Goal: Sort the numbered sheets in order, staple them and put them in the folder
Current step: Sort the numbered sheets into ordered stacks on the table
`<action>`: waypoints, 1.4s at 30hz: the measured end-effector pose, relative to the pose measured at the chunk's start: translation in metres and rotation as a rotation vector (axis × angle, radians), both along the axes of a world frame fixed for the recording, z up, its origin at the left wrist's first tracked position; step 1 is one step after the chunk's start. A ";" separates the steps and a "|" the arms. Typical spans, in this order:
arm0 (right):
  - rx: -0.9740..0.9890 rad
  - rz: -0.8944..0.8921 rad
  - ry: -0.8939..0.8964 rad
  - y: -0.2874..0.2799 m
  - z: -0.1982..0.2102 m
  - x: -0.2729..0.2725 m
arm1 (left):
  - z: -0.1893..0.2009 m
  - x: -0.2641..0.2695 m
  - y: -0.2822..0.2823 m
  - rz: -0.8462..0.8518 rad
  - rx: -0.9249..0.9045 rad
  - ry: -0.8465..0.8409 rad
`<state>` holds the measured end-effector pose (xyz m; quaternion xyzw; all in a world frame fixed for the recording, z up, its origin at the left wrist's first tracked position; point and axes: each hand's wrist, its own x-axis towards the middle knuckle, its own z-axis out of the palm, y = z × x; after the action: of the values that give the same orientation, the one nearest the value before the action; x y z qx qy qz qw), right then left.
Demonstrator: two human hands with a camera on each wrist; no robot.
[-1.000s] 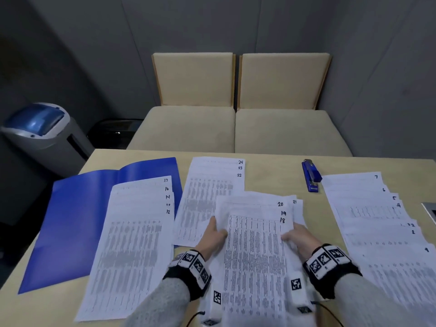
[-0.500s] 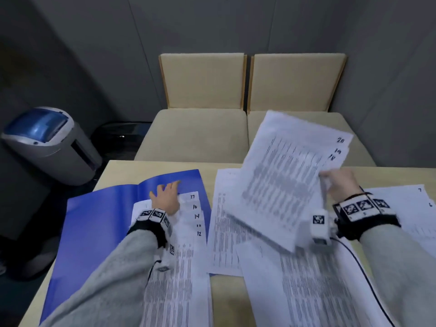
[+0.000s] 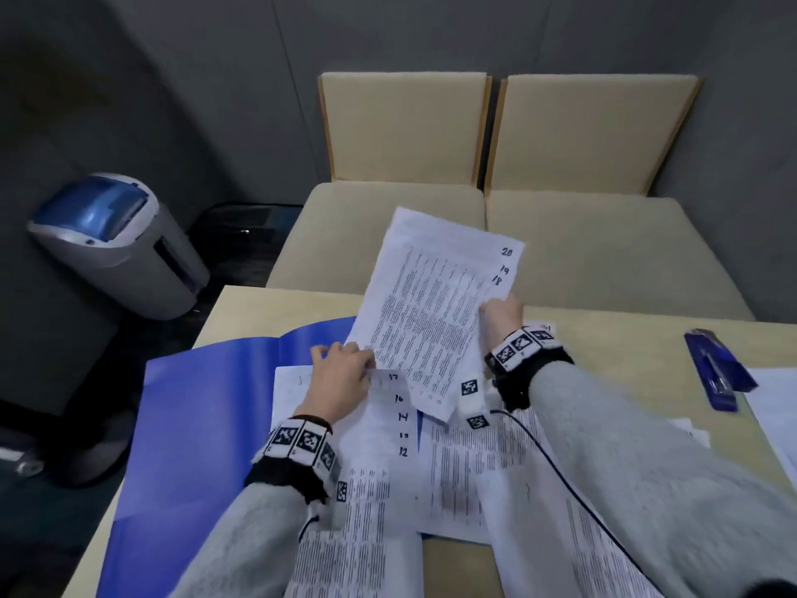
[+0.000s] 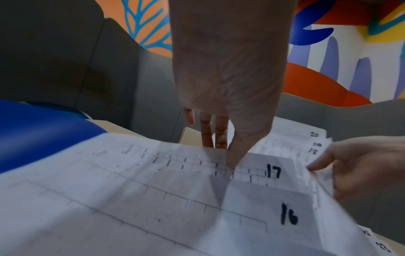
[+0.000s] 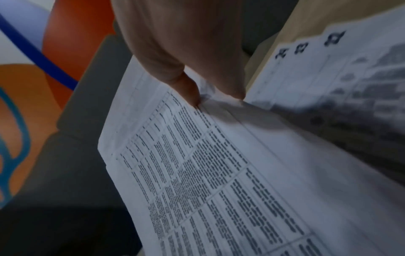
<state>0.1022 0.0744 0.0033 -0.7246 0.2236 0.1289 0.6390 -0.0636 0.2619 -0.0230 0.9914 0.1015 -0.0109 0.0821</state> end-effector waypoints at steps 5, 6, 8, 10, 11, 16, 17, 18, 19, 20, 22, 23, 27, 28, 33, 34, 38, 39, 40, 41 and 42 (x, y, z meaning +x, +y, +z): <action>0.014 0.276 0.101 0.048 -0.018 -0.026 | -0.006 0.003 0.000 -0.021 -0.067 0.035; 0.015 0.373 0.112 0.053 -0.015 -0.034 | -0.007 0.004 0.000 -0.017 -0.087 0.047; 0.006 0.475 0.131 0.060 -0.019 -0.041 | -0.009 0.005 -0.001 -0.007 -0.126 0.051; -0.009 0.519 0.146 0.069 -0.031 -0.043 | -0.009 0.006 -0.001 0.011 -0.155 0.052; -0.009 0.550 0.172 0.072 -0.038 -0.044 | -0.010 0.007 -0.001 0.025 -0.156 0.055; -0.057 0.676 0.286 0.077 -0.055 -0.046 | -0.019 0.010 -0.004 0.107 -0.111 0.067; -0.072 0.714 0.296 0.077 -0.061 -0.044 | -0.021 0.011 -0.004 0.123 -0.103 0.070; -0.086 0.762 0.305 0.078 -0.068 -0.043 | -0.024 0.012 -0.004 0.139 -0.100 0.075; -0.096 0.796 0.305 0.079 -0.072 -0.043 | -0.026 0.014 -0.004 0.157 -0.098 0.078; -0.091 0.806 0.301 0.080 -0.072 -0.046 | -0.028 0.014 -0.004 0.173 -0.092 0.087; -0.057 0.765 0.249 0.078 -0.063 -0.053 | -0.032 0.014 -0.005 0.198 -0.044 0.116; -0.080 0.740 0.182 0.074 -0.055 -0.056 | -0.034 0.013 -0.006 0.219 -0.003 0.128; -0.159 0.619 -0.067 0.021 -0.036 -0.069 | -0.030 0.015 -0.029 0.243 0.017 -0.034; -0.132 0.580 -0.098 0.000 -0.034 -0.072 | -0.027 0.018 -0.042 0.202 0.003 -0.074; -0.335 0.347 -0.141 -0.130 -0.045 -0.098 | -0.015 0.031 -0.132 -0.086 -0.137 -0.065; -0.426 0.300 -0.144 -0.161 -0.047 -0.107 | -0.018 0.031 -0.151 -0.080 -0.145 -0.013; -0.769 0.110 0.116 -0.264 -0.056 -0.146 | -0.036 0.024 -0.187 0.264 -0.117 0.255; -0.796 0.123 0.224 -0.280 -0.058 -0.157 | -0.041 0.020 -0.189 0.337 -0.130 0.297; -0.813 0.165 0.285 -0.293 -0.058 -0.165 | -0.045 0.018 -0.190 0.382 -0.135 0.320; -0.834 0.216 0.302 -0.301 -0.059 -0.170 | -0.048 0.017 -0.191 0.408 -0.139 0.330; -0.856 0.258 0.291 -0.307 -0.061 -0.173 | -0.050 0.016 -0.192 0.422 -0.142 0.332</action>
<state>-0.0707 -0.2326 -0.0574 -0.9193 0.2518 0.2038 0.2236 -0.0473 0.0702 -0.0731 0.9247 0.3168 -0.1629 0.1341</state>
